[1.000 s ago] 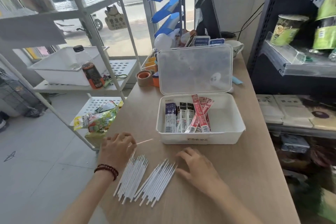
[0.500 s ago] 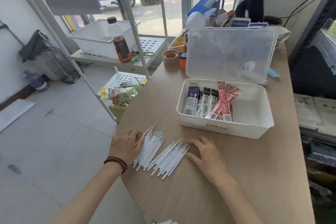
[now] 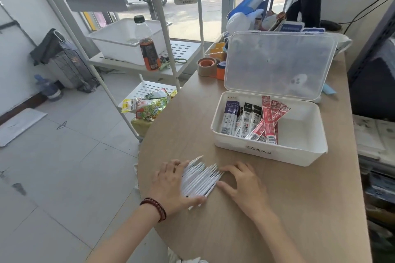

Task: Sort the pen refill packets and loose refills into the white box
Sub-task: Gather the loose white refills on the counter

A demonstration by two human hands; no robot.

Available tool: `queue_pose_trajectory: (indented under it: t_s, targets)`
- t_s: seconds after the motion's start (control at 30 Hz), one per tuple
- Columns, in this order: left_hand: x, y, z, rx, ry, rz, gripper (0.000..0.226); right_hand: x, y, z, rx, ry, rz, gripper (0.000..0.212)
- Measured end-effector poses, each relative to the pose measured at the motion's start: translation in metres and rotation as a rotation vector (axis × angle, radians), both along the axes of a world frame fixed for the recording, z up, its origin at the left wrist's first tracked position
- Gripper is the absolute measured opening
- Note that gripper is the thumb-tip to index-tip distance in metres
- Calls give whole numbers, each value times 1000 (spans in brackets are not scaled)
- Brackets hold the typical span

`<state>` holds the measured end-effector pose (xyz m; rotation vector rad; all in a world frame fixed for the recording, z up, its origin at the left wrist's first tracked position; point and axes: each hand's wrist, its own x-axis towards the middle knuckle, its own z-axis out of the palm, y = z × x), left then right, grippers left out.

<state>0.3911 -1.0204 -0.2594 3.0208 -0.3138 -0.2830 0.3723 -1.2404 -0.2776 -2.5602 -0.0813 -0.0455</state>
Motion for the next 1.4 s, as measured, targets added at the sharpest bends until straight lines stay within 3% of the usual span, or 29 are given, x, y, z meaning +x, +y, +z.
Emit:
queue_pose_trajectory:
  t_s: [0.4,0.77,1.07,1.4]
  targets:
    - [9,-4,4,-93,-18,-103,80,-2,0,3,-11,27,-2,36]
    - [44,-9,12,-27,55,-186,81,2,-6,11,-79,81,-119,36]
    - [61,-14,8,-11,81,-181,59,-1,-9,12,-60,74,-126,34]
    - [75,-24,16,142,86,-213,51,0,-6,15,-88,71,-127,33]
